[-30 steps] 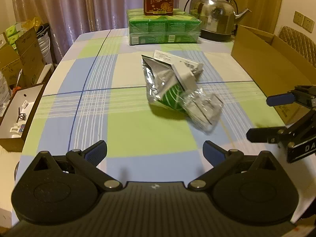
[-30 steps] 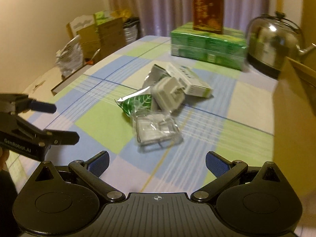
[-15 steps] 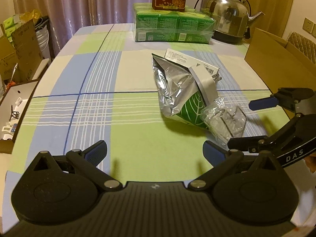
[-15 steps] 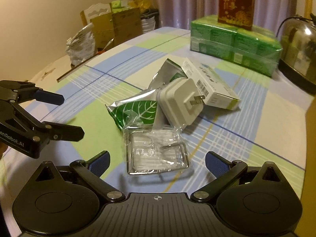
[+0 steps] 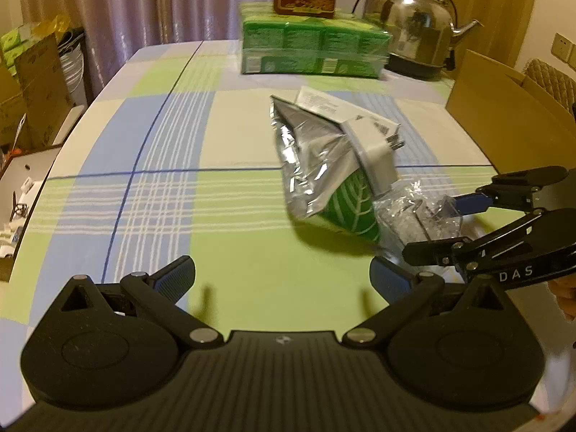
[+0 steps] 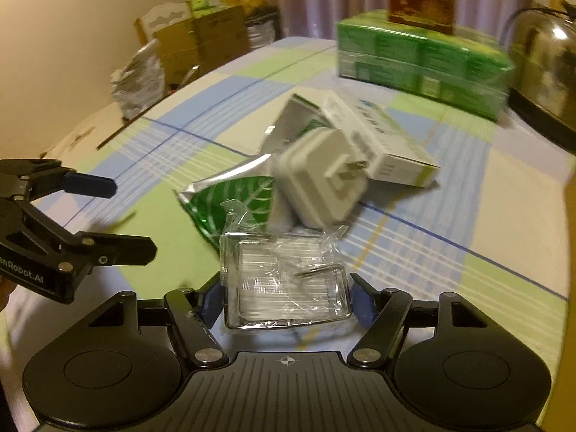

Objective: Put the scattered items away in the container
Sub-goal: 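Grasp the plastic-wrapped wire soap rack with the right tool, then grasp the white plug adapter with the left tool while the right tool holds the soap rack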

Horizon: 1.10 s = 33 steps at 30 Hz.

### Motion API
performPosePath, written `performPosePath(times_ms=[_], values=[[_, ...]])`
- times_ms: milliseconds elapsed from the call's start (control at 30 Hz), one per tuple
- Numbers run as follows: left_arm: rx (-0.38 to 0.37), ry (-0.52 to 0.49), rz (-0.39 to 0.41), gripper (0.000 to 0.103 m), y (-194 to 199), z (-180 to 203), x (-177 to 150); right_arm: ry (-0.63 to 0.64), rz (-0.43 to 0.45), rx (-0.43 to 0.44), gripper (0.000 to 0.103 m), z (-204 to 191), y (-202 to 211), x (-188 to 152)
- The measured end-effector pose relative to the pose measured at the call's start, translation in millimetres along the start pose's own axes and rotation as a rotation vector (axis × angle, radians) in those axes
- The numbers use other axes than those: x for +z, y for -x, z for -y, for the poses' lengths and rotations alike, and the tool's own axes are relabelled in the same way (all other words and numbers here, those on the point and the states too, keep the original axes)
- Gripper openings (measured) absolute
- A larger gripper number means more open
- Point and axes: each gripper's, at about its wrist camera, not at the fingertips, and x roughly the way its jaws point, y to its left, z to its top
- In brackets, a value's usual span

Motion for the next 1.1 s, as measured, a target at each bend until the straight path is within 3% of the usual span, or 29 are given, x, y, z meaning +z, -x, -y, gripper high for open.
performPosePath(times_ms=[267,500,733,900,933,967,1100], values=[[-0.024,-0.122,0.056,0.101,-10,45,29,-0.104,0.003,-0.159,0.067,32,27,-12],[-0.046,-0.479,0.121,0.096,-40,87,58,-0.081,0.009,-0.174,0.067,45,36,-14],[-0.137,-0.657,0.079,0.089,-83,99,70,-0.093,0.014,-0.166,0.067,51,32,-16],[-0.167,-0.721,0.053,0.089,-99,96,72,-0.101,0.013,-0.16,0.067,54,31,-18],[-0.177,-0.729,0.04,0.087,-101,96,72,-0.102,0.013,-0.16,0.067,54,31,-18],[-0.187,-0.734,0.027,0.077,-101,95,72,-0.105,0.014,-0.159,0.067,54,31,-18],[-0.224,-0.735,0.008,0.074,-90,96,62,-0.109,0.017,-0.158,0.067,52,34,-21]])
